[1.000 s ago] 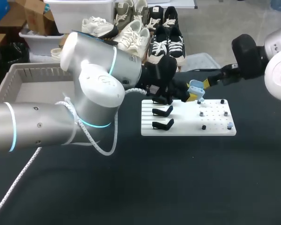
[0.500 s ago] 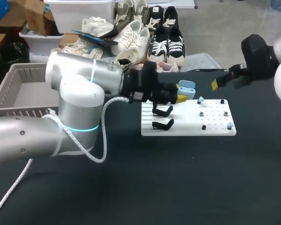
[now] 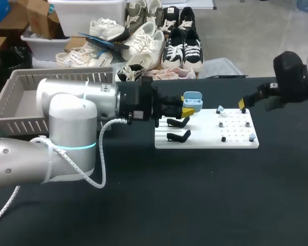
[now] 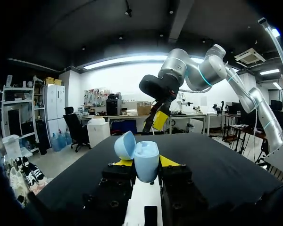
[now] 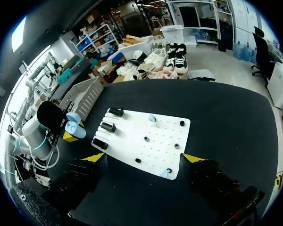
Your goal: Pick up each earbud case from the left stands, insert the matching earbuds, close the lid, and place the case in the box.
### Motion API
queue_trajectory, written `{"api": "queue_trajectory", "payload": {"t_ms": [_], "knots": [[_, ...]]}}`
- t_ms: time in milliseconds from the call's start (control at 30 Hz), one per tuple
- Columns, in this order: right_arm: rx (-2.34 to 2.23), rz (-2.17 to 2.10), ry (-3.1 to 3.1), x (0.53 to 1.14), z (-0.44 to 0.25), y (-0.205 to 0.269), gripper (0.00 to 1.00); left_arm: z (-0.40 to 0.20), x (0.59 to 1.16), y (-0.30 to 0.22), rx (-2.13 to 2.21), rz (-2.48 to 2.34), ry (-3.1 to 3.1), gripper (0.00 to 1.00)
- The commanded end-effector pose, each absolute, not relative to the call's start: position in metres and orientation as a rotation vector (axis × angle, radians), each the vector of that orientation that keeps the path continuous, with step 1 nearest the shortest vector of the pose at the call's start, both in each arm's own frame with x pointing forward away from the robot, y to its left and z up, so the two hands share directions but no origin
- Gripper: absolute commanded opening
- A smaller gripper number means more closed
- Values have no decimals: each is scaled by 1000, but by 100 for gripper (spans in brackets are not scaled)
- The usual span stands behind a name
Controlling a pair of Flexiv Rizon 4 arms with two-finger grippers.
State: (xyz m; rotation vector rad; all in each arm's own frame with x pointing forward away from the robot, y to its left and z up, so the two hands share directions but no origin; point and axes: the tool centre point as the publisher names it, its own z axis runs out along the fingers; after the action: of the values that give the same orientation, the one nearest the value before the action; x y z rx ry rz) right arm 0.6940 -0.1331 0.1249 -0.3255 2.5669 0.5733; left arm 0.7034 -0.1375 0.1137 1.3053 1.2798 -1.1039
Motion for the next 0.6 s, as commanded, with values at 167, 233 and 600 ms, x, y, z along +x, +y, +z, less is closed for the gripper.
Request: {"api": "queue_trajectory", "payload": {"t_ms": [167, 233, 600], "knots": [[-287, 438, 2609, 688, 128, -130, 100, 102, 716, -143, 1273, -1080, 1270, 0], [-280, 435, 2610, 686, 129, -131, 100, 100, 719, -147, 1276, -1082, 1272, 0], [-253, 440, 2619, 683, 123, -134, 100, 93, 727, -159, 1302, -1079, 1277, 0]]}}
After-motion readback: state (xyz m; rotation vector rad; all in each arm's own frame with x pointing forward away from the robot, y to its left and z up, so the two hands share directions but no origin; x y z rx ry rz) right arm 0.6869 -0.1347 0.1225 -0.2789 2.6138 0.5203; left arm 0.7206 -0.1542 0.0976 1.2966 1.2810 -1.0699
